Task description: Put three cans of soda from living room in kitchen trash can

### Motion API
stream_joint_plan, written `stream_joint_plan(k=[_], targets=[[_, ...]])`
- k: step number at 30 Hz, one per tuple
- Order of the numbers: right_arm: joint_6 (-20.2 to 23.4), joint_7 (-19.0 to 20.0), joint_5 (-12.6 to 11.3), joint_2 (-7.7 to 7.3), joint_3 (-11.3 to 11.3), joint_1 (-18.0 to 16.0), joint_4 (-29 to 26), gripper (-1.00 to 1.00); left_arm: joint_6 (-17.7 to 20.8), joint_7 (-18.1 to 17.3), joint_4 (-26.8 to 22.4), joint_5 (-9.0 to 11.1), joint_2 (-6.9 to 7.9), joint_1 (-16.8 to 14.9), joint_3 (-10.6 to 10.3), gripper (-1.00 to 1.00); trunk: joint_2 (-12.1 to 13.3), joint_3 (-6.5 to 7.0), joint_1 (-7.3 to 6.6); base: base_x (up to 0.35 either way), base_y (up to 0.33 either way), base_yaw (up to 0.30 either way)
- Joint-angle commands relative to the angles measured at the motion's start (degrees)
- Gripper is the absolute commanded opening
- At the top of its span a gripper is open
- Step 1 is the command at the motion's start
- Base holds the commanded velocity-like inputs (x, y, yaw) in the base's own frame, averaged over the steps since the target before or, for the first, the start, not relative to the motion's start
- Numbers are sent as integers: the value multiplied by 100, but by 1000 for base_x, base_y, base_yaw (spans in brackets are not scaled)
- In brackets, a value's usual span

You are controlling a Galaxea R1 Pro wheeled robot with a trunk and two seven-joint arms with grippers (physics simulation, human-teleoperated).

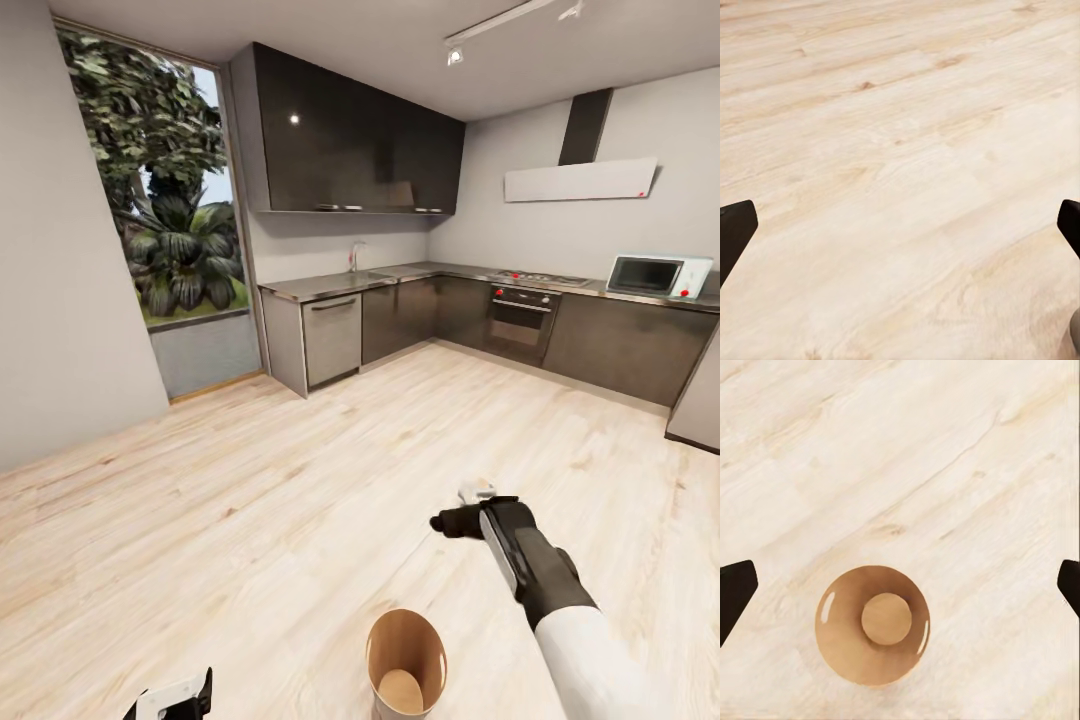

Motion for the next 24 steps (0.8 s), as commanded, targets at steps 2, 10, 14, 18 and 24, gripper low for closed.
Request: stream_joint_plan(k=[2,10,14,18,24], targets=[[305,-132,-9,-23,-19,-609,511,100,0,0,-1,-1,-3,-2,1,100,-1,-1,0,0,0,0],[256,-494,-54,-97,-132,-1858,3105,100,0,0,-8,6,-4,1,-7,100,-1,-1,0,0,0,0],[47,-549,-60,-92,-162,-2105,3803,100,0,-4,-9,6,-4,2,-1,100,-1,-1,0,0,0,0],[-63,-567,-65,-102,-163,-2183,4162,100,15,-8,-6,7,-6,0,0,100,-1,-1,0,0,0,0],[-66,-568,-60,-87,-158,-2191,4218,100,32,-5,4,7,-6,-3,6,100,-121,-55,66,0,0,0]])
